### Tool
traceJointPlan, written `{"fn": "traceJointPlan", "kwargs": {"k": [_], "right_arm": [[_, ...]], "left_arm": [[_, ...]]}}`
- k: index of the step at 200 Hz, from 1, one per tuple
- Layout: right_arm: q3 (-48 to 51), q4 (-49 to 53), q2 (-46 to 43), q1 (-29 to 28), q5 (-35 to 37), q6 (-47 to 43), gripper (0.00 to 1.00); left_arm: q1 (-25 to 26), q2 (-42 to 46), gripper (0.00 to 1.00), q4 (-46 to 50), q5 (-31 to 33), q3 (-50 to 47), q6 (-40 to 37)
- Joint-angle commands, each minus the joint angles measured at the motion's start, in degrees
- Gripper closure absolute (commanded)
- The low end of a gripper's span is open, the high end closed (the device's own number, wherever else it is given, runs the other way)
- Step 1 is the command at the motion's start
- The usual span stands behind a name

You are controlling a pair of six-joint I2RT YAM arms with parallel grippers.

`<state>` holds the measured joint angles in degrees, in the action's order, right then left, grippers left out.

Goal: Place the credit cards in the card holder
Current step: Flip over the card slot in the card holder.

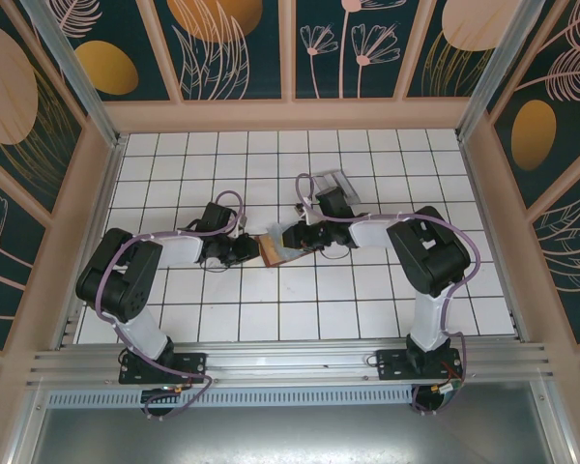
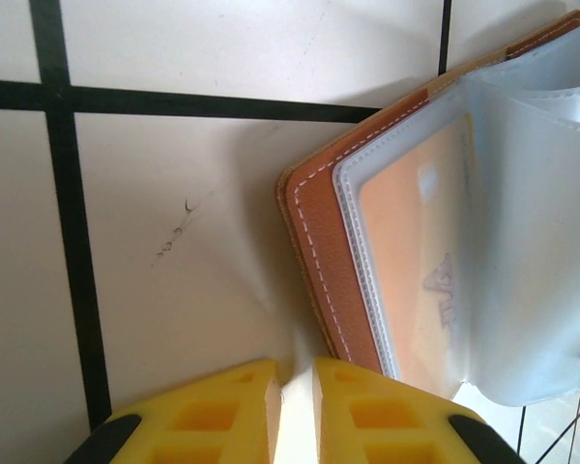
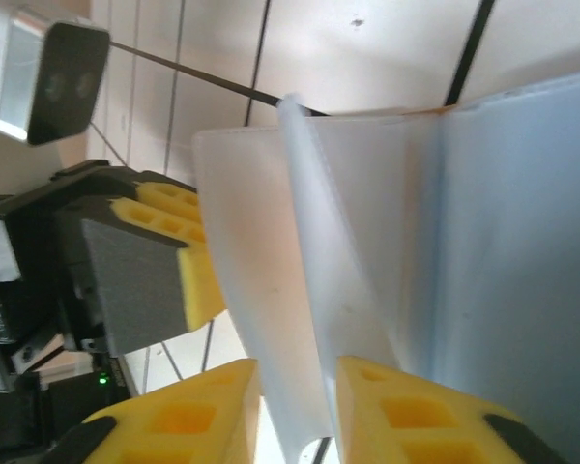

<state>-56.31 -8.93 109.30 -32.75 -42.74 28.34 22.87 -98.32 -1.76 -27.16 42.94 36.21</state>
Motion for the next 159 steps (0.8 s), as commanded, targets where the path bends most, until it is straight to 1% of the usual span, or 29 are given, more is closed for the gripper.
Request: {"fn": "traceJointPlan", "kwargs": {"k": [1,6,17,31,44,46,52,72,86,107,118,135,159], "right_arm": [[0.71,2.77,-1.57,0.88,4.64,-1.17,0.68],[1.26,2.48,-1.99,1.06,5.35,-0.74,0.67],[2.54,1.21,-3.14,1.11,6.25,0.3,0.6],[3.55,0.56,-3.91,1.11,6.56,0.63,0.59],[3.81,1.98,-4.62,1.06,8.66,0.45,0.59],[3.97,2.09,-4.71,2.29,8.95,0.57,0.59],[4.4,2.08,-5.01,2.92,9.27,0.8,0.59],[5.73,-1.43,-4.95,3.48,4.98,1.41,0.58],[5.69,-3.04,-4.53,3.42,1.26,1.15,0.55],[7.06,-5.44,-5.38,3.59,1.54,2.36,0.45],[6.62,-3.85,-5.49,3.98,3.44,2.45,0.44],[5.75,1.4,-5.88,4.69,9.24,1.81,0.44],[6.24,4.94,-8.0,5.45,16.95,3.11,0.43]], "left_arm": [[-0.37,-2.47,0.8,-2.82,3.94,0.47,-1.31],[-0.37,-2.77,0.8,-2.37,3.58,0.85,-1.47],[-0.37,-2.78,0.79,-1.76,3.5,1.29,-1.51],[-0.37,-2.06,0.78,-2.64,4.06,0.52,-0.93],[-0.37,-2.41,0.78,-2.94,3.6,0.68,-0.79],[-0.33,-2.49,0.78,-2.87,3.6,0.84,-0.85],[-0.37,-2.85,0.78,-2.45,3.05,1.31,-0.94],[-0.37,-2.47,0.78,-2.46,3.48,1.07,-0.71],[-0.37,-2.8,0.78,-3.28,3.29,0.97,-0.35],[-0.42,-3.94,0.78,-2.11,2.1,2.28,-0.7],[-0.37,-3.43,0.77,-2.81,2.56,1.67,-0.24],[-0.37,-3.4,0.77,-3.37,2.4,1.55,-0.06],[-0.37,-3.32,0.76,-2.65,2.39,1.75,-0.35]]}}
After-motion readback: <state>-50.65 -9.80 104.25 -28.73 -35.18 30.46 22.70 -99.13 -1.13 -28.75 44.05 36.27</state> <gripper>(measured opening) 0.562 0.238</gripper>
